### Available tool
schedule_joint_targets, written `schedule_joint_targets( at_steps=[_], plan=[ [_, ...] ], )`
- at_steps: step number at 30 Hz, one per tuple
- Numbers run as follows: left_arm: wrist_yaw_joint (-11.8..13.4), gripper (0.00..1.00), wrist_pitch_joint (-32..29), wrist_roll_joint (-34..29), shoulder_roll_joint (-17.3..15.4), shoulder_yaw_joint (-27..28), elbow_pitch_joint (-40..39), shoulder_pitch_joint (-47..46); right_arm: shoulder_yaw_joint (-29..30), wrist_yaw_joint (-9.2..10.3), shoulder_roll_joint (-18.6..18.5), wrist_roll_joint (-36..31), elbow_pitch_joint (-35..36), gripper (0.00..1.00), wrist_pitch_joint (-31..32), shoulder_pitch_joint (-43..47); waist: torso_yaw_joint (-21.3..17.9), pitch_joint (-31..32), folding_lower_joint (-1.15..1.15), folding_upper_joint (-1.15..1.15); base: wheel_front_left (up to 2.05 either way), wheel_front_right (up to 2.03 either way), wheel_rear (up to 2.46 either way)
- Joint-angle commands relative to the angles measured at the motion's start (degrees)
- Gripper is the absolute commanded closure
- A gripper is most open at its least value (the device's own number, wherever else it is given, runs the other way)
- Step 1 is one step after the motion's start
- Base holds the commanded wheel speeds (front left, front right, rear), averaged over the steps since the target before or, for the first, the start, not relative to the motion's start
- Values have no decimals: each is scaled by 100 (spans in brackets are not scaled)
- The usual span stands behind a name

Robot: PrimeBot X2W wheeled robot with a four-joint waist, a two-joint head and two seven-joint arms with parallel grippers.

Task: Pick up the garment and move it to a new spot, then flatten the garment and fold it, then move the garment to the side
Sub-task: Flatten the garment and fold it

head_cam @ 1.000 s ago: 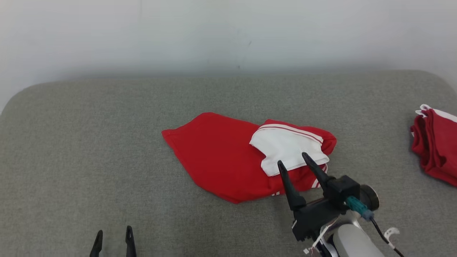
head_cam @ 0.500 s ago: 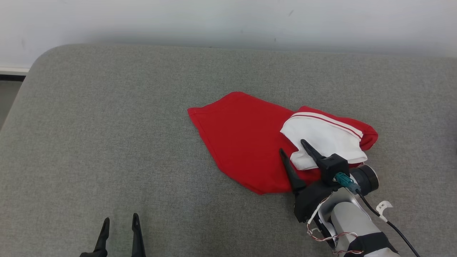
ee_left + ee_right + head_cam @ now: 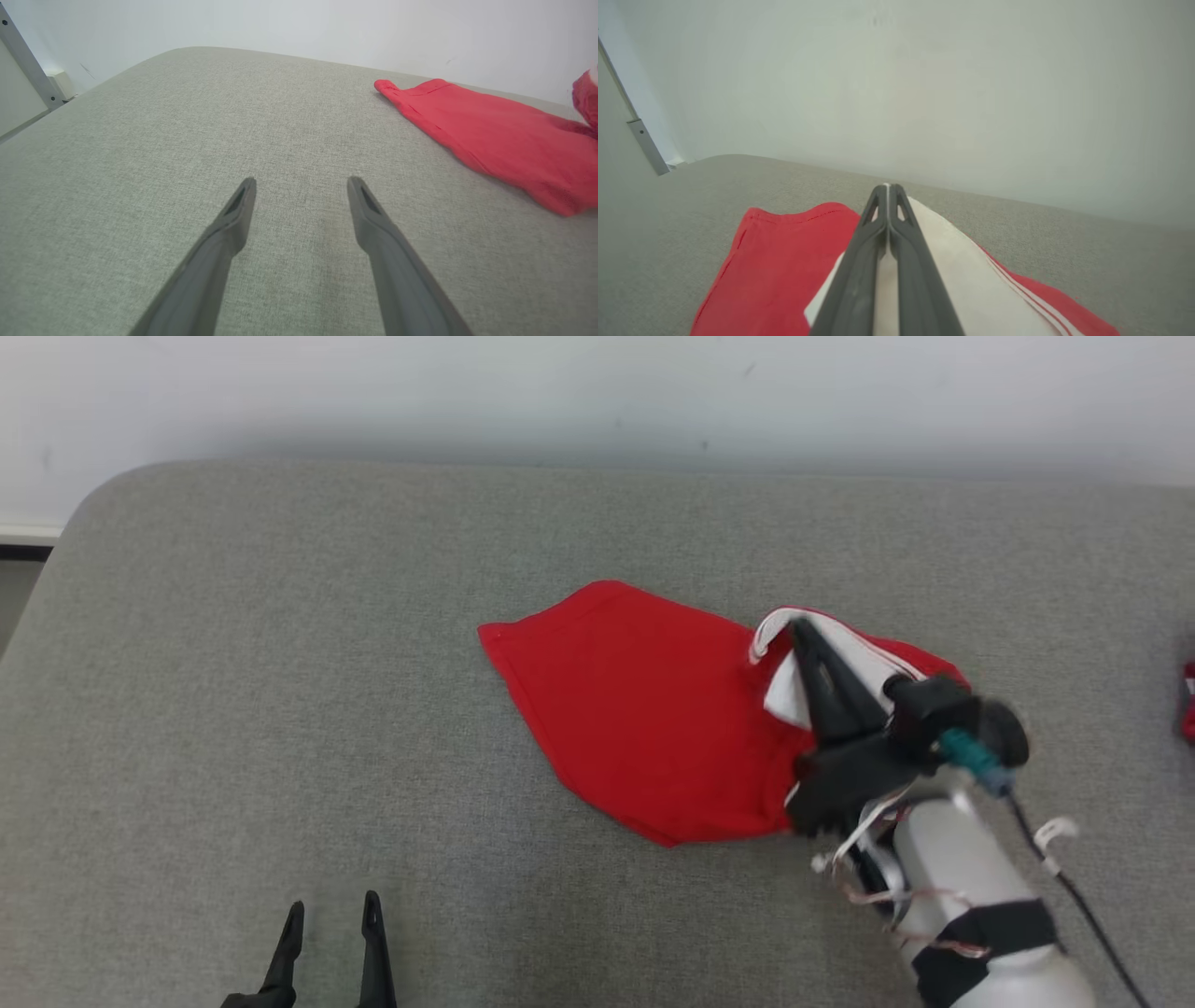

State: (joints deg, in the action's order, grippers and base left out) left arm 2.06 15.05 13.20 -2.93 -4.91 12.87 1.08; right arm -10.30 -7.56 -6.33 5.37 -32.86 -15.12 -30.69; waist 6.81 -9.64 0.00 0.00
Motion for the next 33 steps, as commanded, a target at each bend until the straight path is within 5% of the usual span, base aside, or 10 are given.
schedule_joint_targets(
  at_steps=[1,16,22,24,25,33],
  plan=[
    [21,0,18,31,4,-8,-11,19,-6,14,-75,67,165,100,0,-174,-63,61,0,0,0,0,0],
    [-96,0,18,31,4,-423,126,-80,-164,15,-1135,-119,259,100,0,-2717,308,0,0,0,0,0,0],
    [-148,0,18,3,4,-625,206,-193,51,15,-1573,-676,-813,97,8,-3202,635,-175,0,0,0,0,0],
    [-166,0,18,4,5,-699,205,-242,327,15,-1711,-874,-1269,16,44,-3287,729,-261,0,0,0,0,0],
    [-167,0,18,4,6,-736,201,-276,484,15,-1791,-981,-1481,0,71,-3303,770,-308,0,0,0,0,0],
    [-112,0,18,-57,5,-723,256,-276,1222,15,-1700,-1263,-2076,0,-4,-2800,649,-335,0,0,0,0,0]
  ],
)
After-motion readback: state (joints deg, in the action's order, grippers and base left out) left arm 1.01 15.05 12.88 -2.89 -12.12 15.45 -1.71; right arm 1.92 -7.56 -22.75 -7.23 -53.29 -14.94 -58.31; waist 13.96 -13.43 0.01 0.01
